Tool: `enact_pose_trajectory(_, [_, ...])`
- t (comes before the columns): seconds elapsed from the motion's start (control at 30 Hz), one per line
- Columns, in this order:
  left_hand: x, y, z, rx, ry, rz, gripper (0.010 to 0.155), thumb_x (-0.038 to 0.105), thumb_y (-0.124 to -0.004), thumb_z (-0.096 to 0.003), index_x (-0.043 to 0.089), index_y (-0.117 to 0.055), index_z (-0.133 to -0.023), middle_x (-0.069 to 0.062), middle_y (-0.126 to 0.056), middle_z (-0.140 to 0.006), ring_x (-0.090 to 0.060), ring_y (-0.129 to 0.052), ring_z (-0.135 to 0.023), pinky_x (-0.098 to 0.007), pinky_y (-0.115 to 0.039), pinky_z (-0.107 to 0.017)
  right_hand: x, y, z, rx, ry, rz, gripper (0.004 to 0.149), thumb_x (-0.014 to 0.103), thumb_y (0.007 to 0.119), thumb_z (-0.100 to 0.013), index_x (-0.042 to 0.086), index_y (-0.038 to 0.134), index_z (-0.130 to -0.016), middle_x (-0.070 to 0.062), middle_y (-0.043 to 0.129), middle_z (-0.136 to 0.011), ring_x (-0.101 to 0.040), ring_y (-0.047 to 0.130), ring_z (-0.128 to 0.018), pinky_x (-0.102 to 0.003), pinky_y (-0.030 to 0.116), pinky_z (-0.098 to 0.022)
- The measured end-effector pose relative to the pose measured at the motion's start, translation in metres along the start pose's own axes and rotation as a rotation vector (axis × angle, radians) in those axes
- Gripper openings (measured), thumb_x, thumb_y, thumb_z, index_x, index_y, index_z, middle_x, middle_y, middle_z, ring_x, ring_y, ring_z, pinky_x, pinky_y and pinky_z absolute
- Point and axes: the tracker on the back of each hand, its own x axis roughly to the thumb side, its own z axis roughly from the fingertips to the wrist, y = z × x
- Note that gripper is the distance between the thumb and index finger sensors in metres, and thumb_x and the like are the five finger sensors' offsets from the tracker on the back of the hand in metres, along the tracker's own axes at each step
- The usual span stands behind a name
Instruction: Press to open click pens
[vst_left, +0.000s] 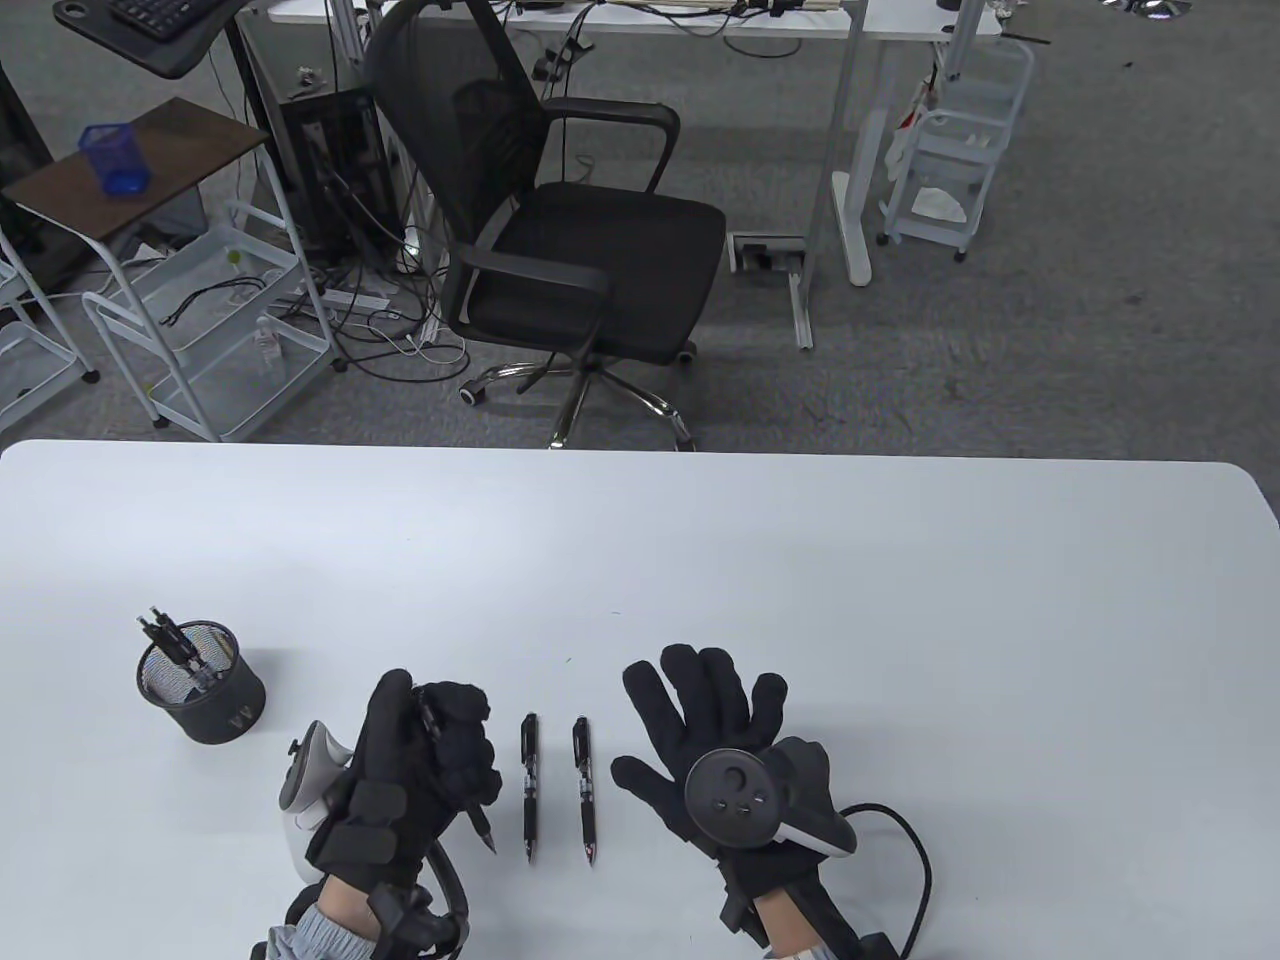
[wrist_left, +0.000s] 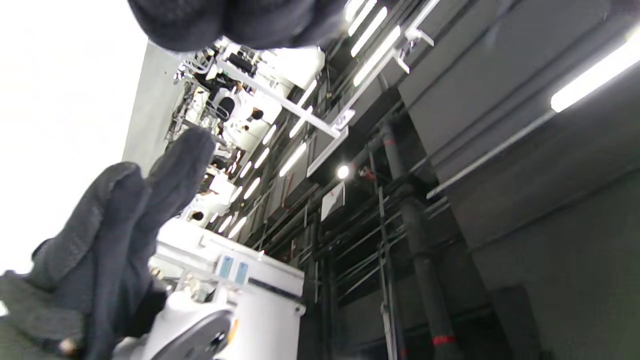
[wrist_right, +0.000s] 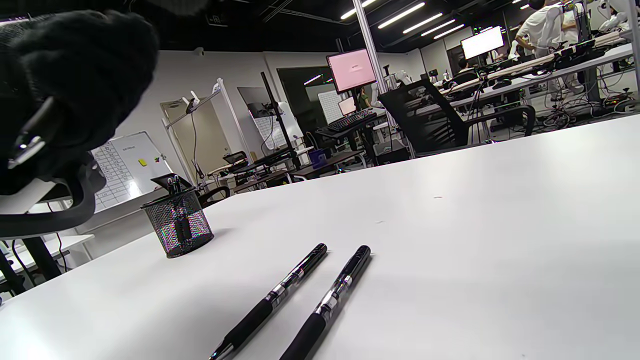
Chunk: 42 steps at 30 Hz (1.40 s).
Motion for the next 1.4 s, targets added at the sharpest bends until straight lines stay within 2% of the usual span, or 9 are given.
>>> enact_pose_trajectory(0.1, [0.008,-0.003,-0.003,-0.025,0.068,-0.151,0.063,0.041,-0.029,-0.0745,-0.003,-0.017,-0.117,-0.016,-0.055,-0.103,-0.03,-0.069,-0.087,-0.055,-0.065,-0.074,0.0,0.0,0.0,-0.001,0.002,-0.002,0.075,0.051,0.053,-0.067,0.015,0.02,-0.123,-0.028,0.004,-0.123,-0.059,0.007,-0.107,-0.081,0.0,-0.06])
enact_pose_trajectory(0.23, [0.014,-0.002,-0.004,0.098,0.131,-0.462,0.054,0.027,-0.042,-0.0734,-0.002,-0.031,-0.118,-0.02,-0.062,-0.104,-0.037,-0.073,-0.088,-0.066,-0.061,-0.073,-0.001,0.0,0.0,-0.002,0.003,-0.003,0.075,0.051,0.053,-0.067,0.015,0.02,-0.123,-0.028,0.005,-0.123,-0.059,0.007,-0.107,-0.082,0.0,-0.06])
enact_pose_trajectory(0.33, [0.013,0.0,-0.005,0.15,0.243,-0.627,0.051,0.026,-0.048,-0.0749,0.003,-0.037,-0.12,-0.014,-0.069,-0.107,-0.046,-0.064,-0.094,-0.078,-0.042,-0.069,-0.001,-0.001,0.001,-0.002,0.004,-0.004,0.075,0.051,0.053,-0.067,0.015,0.02,-0.123,-0.028,0.004,-0.123,-0.059,0.007,-0.107,-0.082,0.0,-0.06])
enact_pose_trajectory(0.43, [0.007,0.008,-0.009,0.164,0.331,-0.76,0.05,0.026,-0.051,-0.0754,0.006,-0.041,-0.12,-0.013,-0.072,-0.11,-0.051,-0.058,-0.098,-0.081,-0.035,-0.066,-0.002,-0.001,0.001,-0.005,0.003,-0.011,0.075,0.051,0.053,-0.067,0.015,0.02,-0.123,-0.028,0.004,-0.123,-0.059,0.007,-0.107,-0.082,0.0,-0.059])
enact_pose_trajectory(0.53, [-0.002,0.018,-0.011,0.199,0.414,-0.811,0.05,0.027,-0.054,-0.075,0.006,-0.044,-0.12,-0.012,-0.076,-0.11,-0.05,-0.061,-0.097,-0.076,-0.04,-0.069,-0.002,-0.002,0.001,-0.007,0.001,-0.018,0.075,0.051,0.053,-0.067,0.015,0.02,-0.123,-0.028,0.004,-0.123,-0.059,0.007,-0.107,-0.082,0.0,-0.059])
enact_pose_trajectory(0.63, [-0.004,0.026,-0.014,0.265,0.466,-0.899,0.05,0.028,-0.057,-0.0743,0.007,-0.048,-0.119,-0.011,-0.079,-0.109,-0.042,-0.068,-0.093,-0.067,-0.059,-0.071,-0.002,-0.002,0.001,-0.006,-0.004,-0.022,0.075,0.051,0.053,-0.067,0.015,0.02,-0.123,-0.028,0.004,-0.123,-0.059,0.007,-0.107,-0.081,0.0,-0.06])
enact_pose_trajectory(0.83, [-0.016,0.039,-0.028,0.383,0.645,-1.142,0.051,0.031,-0.067,-0.0725,0.006,-0.058,-0.116,-0.02,-0.077,-0.104,-0.032,-0.086,-0.076,-0.04,-0.087,-0.057,-0.004,-0.002,0.001,-0.008,-0.003,-0.03,0.075,0.051,0.053,-0.067,0.015,0.02,-0.123,-0.028,0.004,-0.123,-0.059,0.007,-0.107,-0.082,0.0,-0.06])
enact_pose_trajectory(1.13, [-0.049,0.048,-0.058,0.377,0.942,-1.595,0.052,0.034,-0.072,-0.0705,0.003,-0.065,-0.111,-0.02,-0.08,-0.094,-0.026,-0.092,-0.069,-0.028,-0.093,-0.049,-0.004,-0.003,0.001,-0.009,-0.005,-0.036,0.075,0.051,0.053,-0.067,0.015,0.02,-0.123,-0.028,0.004,-0.123,-0.059,0.007,-0.107,-0.082,0.0,-0.06])
enact_pose_trajectory(1.4, [-0.061,0.051,-0.073,0.378,1.007,-1.644,0.053,0.038,-0.074,-0.0693,0.003,-0.062,-0.108,-0.019,-0.078,-0.087,-0.02,-0.091,-0.066,-0.021,-0.094,-0.045,-0.005,-0.003,0.001,-0.011,-0.006,-0.037,0.074,0.051,0.053,-0.067,0.015,0.02,-0.123,-0.028,0.004,-0.123,-0.059,0.007,-0.107,-0.082,0.0,-0.06])
